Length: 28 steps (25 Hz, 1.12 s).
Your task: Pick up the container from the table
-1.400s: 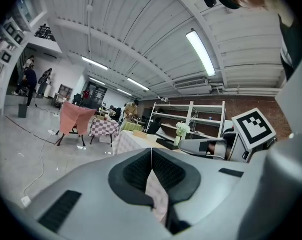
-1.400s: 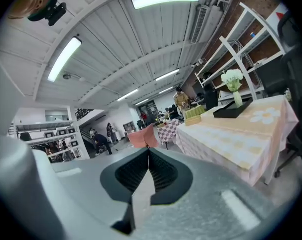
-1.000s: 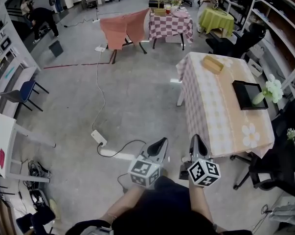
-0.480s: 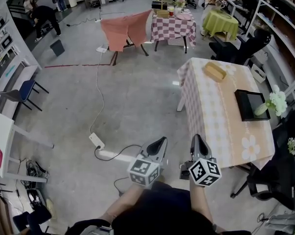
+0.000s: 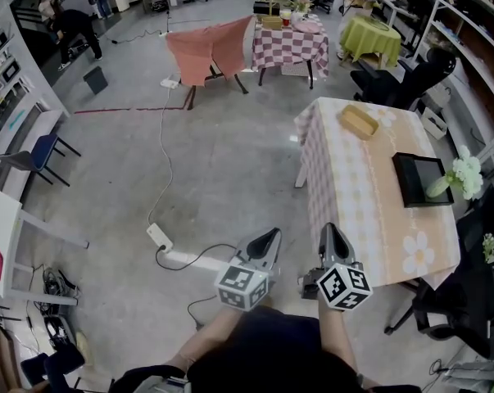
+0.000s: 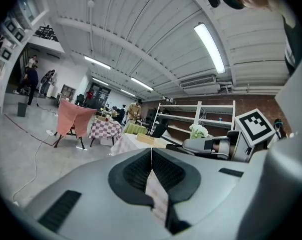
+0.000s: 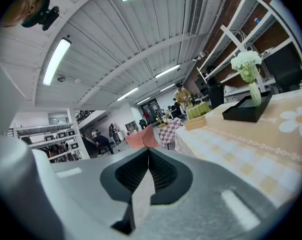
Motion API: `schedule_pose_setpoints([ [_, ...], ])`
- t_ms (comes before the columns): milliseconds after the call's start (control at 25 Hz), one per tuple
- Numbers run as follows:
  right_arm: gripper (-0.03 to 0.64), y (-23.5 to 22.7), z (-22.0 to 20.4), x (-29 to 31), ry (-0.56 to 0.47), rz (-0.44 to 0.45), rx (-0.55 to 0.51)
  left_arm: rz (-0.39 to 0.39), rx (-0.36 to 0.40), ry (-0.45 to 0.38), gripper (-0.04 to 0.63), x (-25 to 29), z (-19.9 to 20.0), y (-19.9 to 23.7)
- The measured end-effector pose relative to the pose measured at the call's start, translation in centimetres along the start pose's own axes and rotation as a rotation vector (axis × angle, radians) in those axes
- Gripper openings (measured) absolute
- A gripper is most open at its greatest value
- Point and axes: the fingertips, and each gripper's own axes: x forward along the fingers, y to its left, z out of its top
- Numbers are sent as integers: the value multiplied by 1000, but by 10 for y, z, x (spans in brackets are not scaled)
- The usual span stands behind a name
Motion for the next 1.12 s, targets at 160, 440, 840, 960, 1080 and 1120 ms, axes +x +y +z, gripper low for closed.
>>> schedule_pose_setpoints([
  [160, 5, -3, 2, 3, 1, 11, 6, 8, 5, 3, 11, 4, -1, -1],
  [440, 5, -6, 1, 6, -1, 23, 24, 15, 15, 10, 9, 3, -3, -3],
  [840, 5, -7, -6, 1, 6, 20, 58, 13, 28, 37, 10, 1, -8, -7],
  [960, 5, -11, -5, 1, 4, 15, 66, 1, 32, 42, 10, 5, -9, -12],
  [1080, 5, -13, -7, 2, 7, 11, 45, -7, 31, 46, 9, 12, -11, -12],
  [1120, 5, -13, -7, 3, 9, 10, 36, -9, 30, 48, 10, 14, -12, -12],
])
